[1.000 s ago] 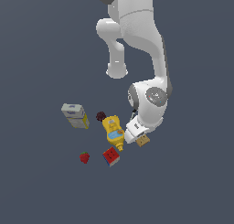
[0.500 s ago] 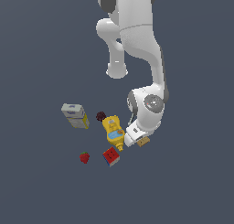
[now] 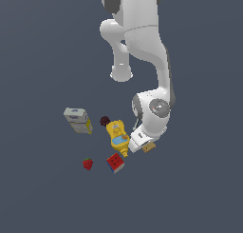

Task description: Pick up a designated object from a clutter of objects.

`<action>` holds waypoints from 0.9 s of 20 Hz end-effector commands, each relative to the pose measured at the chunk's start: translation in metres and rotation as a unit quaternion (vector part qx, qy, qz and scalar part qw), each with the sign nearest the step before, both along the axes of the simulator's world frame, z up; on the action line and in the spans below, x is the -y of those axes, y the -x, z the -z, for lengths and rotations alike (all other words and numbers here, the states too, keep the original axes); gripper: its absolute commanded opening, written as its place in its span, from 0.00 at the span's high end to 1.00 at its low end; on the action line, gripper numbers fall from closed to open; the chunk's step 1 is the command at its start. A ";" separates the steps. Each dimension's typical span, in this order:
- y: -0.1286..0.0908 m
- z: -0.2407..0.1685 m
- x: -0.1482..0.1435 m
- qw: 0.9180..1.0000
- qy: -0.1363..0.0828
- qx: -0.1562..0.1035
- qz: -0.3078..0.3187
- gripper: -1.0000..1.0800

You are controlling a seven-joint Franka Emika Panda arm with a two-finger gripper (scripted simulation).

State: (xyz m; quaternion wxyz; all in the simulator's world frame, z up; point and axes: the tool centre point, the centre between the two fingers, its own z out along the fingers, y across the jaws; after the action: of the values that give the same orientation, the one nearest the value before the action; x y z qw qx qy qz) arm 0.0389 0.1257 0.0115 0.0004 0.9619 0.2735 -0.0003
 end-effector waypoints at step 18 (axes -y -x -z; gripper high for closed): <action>-0.010 -0.090 -0.009 1.000 0.000 0.000 -0.001 1.00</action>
State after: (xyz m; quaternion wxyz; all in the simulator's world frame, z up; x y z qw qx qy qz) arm 0.0474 0.1331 0.0861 0.0003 0.9618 0.2738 -0.0010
